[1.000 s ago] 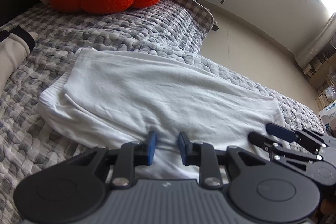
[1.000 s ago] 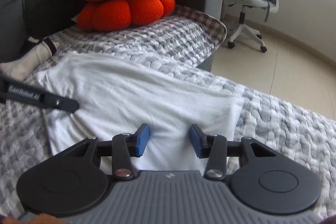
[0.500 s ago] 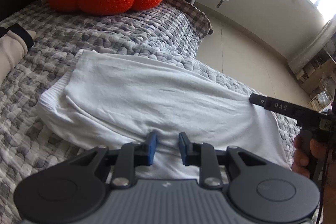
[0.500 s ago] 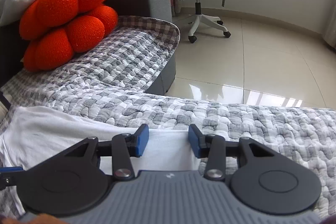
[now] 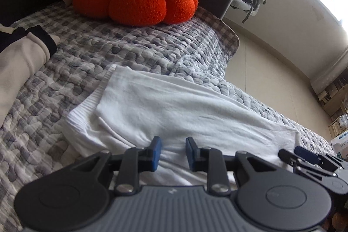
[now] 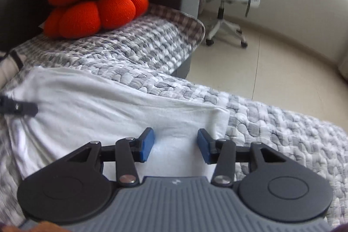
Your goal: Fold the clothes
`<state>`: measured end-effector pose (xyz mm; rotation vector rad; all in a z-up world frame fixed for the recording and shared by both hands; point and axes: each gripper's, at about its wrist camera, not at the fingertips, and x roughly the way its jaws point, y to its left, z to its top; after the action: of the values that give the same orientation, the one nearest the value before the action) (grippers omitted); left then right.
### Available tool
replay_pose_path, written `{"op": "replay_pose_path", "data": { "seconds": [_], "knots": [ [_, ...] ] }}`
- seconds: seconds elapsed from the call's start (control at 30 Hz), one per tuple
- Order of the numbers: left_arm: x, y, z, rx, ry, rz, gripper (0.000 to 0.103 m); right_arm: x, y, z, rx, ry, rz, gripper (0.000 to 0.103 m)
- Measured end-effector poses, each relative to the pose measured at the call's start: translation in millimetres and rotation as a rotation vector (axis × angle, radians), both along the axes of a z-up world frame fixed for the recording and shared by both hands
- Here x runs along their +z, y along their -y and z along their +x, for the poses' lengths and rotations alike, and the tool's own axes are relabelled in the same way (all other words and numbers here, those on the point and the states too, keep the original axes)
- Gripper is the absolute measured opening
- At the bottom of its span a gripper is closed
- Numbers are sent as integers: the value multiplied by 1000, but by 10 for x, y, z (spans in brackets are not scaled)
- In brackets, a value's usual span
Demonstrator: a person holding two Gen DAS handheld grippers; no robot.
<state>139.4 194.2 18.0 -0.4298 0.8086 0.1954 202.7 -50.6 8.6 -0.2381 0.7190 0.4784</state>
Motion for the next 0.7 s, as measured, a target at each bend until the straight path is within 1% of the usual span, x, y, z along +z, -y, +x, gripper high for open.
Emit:
{"op": "replay_pose_path", "data": {
  "seconds": [0.17, 0.23, 0.33, 0.47, 0.6, 0.63, 0.7],
  "knots": [
    [-3, -59, 3, 8, -1, -32, 26, 57, 192, -237, 56, -38, -31, 49],
    [-4, -59, 8, 7, 0, -33, 26, 61, 288, -337, 67, -76, -47, 49],
    [4, -49, 13, 5, 3, -29, 26, 49, 440, -493, 74, -101, -41, 49],
    [57, -7, 1, -4, 19, -15, 26, 32, 623, -556, 34, -137, 50, 49],
    [230, 144, -44, -53, 97, 21, 26, 139, 774, -532, -8, -151, 189, 49],
    [257, 195, -39, -66, 110, 23, 26, 177, 814, -524, -16, -154, 230, 49],
    [278, 294, -7, -86, 122, 17, 26, 169, 826, -499, -32, -180, 278, 49]
  ]
}}
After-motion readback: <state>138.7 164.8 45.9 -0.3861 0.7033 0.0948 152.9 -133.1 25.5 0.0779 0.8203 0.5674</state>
